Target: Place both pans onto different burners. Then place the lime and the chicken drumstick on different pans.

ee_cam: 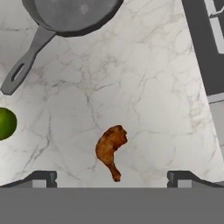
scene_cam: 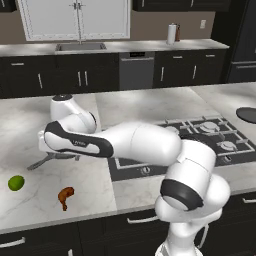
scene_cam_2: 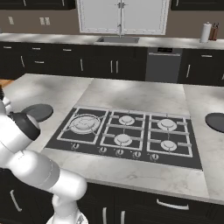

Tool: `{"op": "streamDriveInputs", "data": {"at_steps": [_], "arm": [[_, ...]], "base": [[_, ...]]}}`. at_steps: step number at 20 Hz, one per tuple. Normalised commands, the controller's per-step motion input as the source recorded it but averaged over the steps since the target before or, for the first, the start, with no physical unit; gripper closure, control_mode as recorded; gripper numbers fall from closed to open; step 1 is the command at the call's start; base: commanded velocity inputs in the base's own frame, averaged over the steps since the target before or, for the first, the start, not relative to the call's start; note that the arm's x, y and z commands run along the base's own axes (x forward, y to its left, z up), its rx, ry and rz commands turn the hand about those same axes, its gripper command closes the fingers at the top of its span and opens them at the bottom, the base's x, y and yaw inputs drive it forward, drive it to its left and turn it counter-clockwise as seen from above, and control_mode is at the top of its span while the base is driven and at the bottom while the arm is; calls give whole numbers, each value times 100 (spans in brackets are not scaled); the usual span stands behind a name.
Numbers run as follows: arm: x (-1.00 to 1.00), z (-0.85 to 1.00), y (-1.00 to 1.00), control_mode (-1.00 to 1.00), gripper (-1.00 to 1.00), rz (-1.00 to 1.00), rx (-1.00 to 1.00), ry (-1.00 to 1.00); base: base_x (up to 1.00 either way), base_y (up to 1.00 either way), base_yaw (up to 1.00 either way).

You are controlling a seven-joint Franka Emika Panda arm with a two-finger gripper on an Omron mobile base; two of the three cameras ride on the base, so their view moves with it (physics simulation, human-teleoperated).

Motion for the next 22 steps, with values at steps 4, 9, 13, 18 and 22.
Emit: {"op": "streamDriveInputs", "data": {"at_steps": [4,9,13,18,22], "arm": [[18,-5,4,-100,-100,0,0,-1],[14,-7,5,-100,-100,0,0,0],[14,-10,5,-100,-100,0,0,0],[9,-11,6,-100,-100,0,0,0],[14,-9,10,-100,-100,0,0,0]], "base": [[0,0,0],[0,0,0],[0,0,0],[0,0,0],[0,0,0]]}}
